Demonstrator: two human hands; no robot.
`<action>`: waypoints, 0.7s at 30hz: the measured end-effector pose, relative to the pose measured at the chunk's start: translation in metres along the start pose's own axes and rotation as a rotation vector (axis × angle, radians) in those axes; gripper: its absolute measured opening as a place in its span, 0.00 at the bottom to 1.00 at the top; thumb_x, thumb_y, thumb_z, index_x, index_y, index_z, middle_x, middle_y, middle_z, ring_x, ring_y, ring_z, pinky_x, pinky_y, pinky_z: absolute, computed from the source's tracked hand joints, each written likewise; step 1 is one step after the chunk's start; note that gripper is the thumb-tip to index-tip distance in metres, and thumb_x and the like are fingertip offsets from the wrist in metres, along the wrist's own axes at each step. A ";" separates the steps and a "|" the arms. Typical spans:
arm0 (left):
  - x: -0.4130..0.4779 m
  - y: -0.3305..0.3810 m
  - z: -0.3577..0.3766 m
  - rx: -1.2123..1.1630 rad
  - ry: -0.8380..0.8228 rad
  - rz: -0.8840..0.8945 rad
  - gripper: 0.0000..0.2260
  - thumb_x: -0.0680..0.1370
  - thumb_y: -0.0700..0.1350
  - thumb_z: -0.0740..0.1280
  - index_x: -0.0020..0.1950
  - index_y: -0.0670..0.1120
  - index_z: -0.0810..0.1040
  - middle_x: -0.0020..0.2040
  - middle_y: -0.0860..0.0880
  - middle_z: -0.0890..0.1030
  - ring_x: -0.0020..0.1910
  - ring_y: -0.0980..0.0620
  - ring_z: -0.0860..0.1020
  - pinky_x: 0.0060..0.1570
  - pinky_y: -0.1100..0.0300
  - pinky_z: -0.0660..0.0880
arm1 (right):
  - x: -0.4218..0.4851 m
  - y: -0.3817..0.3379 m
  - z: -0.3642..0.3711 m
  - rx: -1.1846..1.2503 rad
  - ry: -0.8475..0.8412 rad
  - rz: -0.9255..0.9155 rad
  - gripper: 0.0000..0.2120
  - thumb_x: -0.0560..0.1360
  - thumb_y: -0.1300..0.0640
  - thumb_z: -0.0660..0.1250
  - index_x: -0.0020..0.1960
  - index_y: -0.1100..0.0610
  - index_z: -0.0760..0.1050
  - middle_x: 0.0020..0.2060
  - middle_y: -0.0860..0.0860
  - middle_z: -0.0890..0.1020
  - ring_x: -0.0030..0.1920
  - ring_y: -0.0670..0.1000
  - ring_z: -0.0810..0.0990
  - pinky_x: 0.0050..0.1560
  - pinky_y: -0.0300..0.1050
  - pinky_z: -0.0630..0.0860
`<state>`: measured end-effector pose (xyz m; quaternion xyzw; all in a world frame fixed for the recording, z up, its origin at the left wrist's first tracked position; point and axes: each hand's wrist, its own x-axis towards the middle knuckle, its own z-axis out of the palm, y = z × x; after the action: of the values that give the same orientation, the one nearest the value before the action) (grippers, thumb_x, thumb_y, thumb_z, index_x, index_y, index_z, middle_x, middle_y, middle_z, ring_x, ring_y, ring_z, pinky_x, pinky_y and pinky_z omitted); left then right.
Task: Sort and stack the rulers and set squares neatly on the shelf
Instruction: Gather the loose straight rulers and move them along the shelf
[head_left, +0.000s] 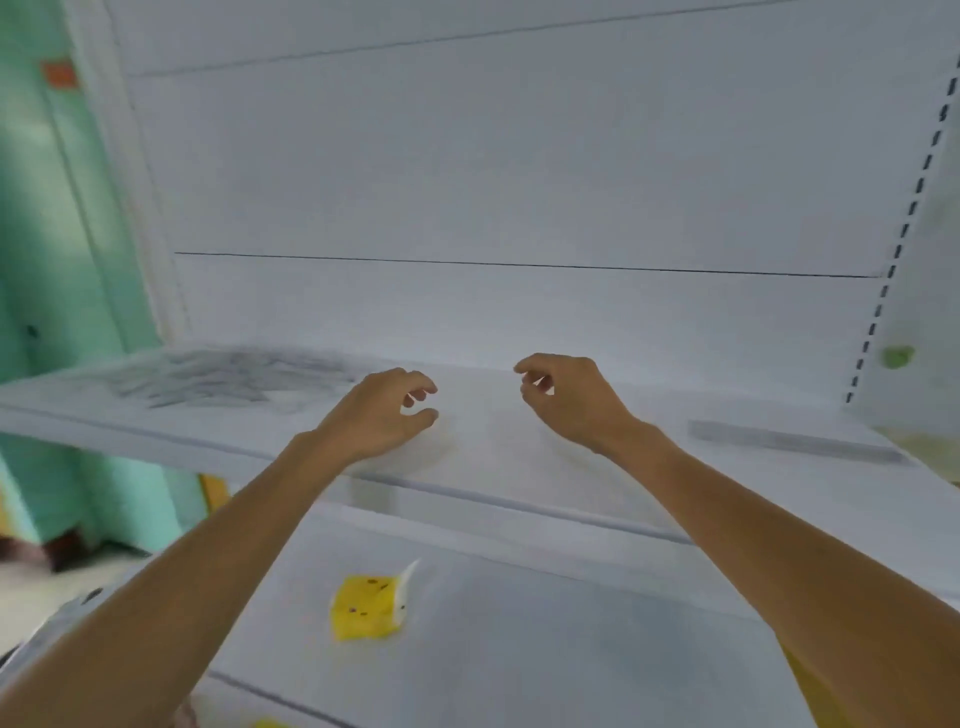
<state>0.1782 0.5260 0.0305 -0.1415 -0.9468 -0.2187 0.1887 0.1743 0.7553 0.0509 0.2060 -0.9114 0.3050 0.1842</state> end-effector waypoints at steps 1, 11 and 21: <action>-0.016 -0.023 -0.020 0.005 0.028 -0.046 0.12 0.75 0.50 0.67 0.57 0.51 0.76 0.50 0.55 0.77 0.46 0.58 0.74 0.48 0.63 0.69 | 0.011 -0.023 0.018 0.007 -0.020 -0.028 0.14 0.76 0.58 0.61 0.60 0.55 0.75 0.53 0.50 0.80 0.53 0.51 0.77 0.59 0.50 0.73; -0.148 -0.187 -0.151 0.113 0.192 -0.294 0.12 0.73 0.48 0.69 0.55 0.49 0.78 0.49 0.53 0.79 0.44 0.56 0.75 0.46 0.62 0.69 | 0.054 -0.206 0.181 0.108 -0.180 -0.247 0.16 0.75 0.56 0.61 0.63 0.55 0.73 0.54 0.51 0.79 0.55 0.52 0.76 0.55 0.47 0.72; -0.163 -0.264 -0.159 0.058 0.183 -0.349 0.11 0.75 0.46 0.68 0.57 0.47 0.78 0.52 0.49 0.79 0.49 0.54 0.74 0.48 0.64 0.67 | 0.093 -0.245 0.252 0.110 -0.226 -0.236 0.15 0.75 0.56 0.61 0.62 0.55 0.73 0.53 0.51 0.79 0.54 0.52 0.77 0.54 0.46 0.73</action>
<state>0.2778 0.1926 -0.0007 0.0508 -0.9418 -0.2325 0.2372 0.1619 0.3931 0.0236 0.3542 -0.8778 0.3054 0.1037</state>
